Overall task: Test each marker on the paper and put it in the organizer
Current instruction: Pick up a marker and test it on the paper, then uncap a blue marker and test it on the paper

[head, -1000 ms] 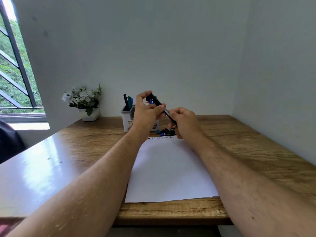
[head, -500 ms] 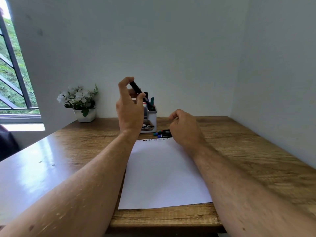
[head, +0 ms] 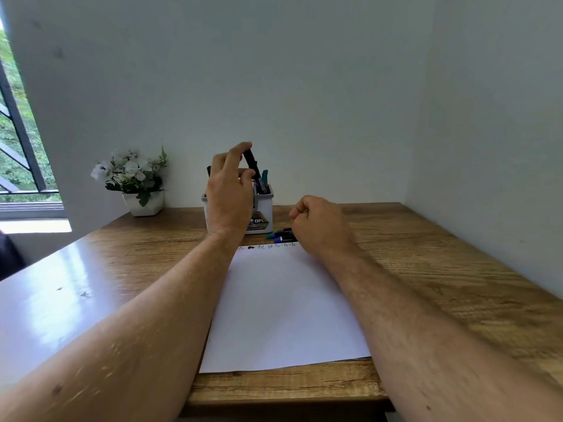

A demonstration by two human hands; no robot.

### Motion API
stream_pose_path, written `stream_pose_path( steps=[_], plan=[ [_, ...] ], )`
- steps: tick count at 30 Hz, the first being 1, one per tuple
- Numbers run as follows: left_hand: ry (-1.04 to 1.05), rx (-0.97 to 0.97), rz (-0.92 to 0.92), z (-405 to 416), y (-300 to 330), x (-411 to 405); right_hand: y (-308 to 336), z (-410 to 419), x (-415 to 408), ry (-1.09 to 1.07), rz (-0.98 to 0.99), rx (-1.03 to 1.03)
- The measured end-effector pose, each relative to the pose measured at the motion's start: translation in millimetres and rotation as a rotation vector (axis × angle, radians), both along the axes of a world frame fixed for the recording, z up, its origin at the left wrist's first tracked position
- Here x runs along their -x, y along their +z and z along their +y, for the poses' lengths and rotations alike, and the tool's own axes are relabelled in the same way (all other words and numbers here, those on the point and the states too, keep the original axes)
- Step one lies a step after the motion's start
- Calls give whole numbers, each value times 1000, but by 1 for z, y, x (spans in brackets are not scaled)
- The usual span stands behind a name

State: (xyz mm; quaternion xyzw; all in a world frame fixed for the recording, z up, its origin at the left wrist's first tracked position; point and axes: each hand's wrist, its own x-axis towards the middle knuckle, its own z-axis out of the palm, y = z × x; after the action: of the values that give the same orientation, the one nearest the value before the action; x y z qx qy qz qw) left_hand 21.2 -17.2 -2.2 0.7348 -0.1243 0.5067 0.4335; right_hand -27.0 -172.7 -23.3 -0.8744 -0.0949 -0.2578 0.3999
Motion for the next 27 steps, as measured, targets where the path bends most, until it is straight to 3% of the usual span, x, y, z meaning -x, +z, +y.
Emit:
stream_pose_path(
  steps=[12,17,22,27],
  plan=[
    [226,-479,352,-8,-2,-10,0,3,-3,-15,30,23],
    [162,-505,516,-3,-8,-19,-1,2,-3,-23,42,15],
    [147,-686,579,2,-13,-22,-1,-1,0,-102,76,45],
    [149,-678,522,5,-14,-20,1,-2,2,-146,139,124]
  ],
)
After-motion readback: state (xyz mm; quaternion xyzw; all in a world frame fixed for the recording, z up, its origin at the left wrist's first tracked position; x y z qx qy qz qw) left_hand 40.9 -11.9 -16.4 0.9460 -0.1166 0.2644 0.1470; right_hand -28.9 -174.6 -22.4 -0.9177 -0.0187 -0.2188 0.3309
